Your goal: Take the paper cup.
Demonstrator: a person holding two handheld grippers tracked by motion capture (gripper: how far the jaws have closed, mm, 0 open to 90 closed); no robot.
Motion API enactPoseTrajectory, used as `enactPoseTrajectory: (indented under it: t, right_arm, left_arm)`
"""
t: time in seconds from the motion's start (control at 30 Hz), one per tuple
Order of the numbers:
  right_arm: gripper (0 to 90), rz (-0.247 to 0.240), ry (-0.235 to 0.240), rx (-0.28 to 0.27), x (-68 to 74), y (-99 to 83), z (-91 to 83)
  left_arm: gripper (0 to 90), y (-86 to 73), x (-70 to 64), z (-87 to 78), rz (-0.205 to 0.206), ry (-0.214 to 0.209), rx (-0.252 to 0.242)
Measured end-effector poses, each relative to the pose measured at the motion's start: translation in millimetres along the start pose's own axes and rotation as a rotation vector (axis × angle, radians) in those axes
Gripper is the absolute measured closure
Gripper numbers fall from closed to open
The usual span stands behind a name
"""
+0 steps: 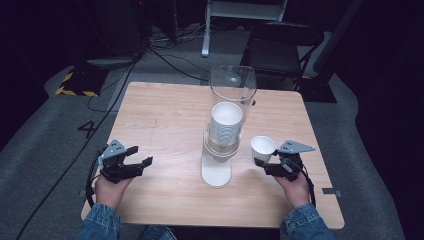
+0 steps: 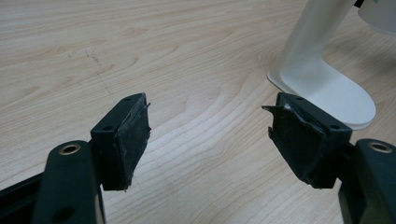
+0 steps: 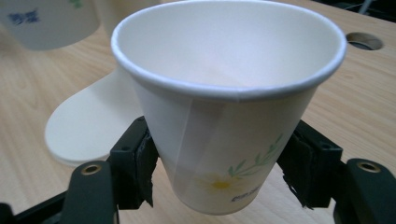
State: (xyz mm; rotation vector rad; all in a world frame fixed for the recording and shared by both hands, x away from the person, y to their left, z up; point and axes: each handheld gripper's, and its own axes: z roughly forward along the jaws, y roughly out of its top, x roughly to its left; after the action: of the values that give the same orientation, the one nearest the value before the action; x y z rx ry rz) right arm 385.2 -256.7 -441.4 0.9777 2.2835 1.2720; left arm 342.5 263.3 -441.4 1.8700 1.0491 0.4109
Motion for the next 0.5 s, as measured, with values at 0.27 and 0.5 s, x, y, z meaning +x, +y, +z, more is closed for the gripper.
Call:
enactPoseTrajectory:
  t: [0.27, 0.5]
  right_arm:
    - [33.7, 0.116, -0.126, -0.039, -29.1, -3.7, -2.6]
    - [33.2, 0.150, -0.213, -0.023, -51.2, -12.7, 7.9]
  left_arm:
    - [28.2, -2.5, 0.6, 0.1, -0.010, 0.009, 0.009]
    - [28.2, -4.4, 0.6, -0.3, -0.010, 0.013, 0.016]
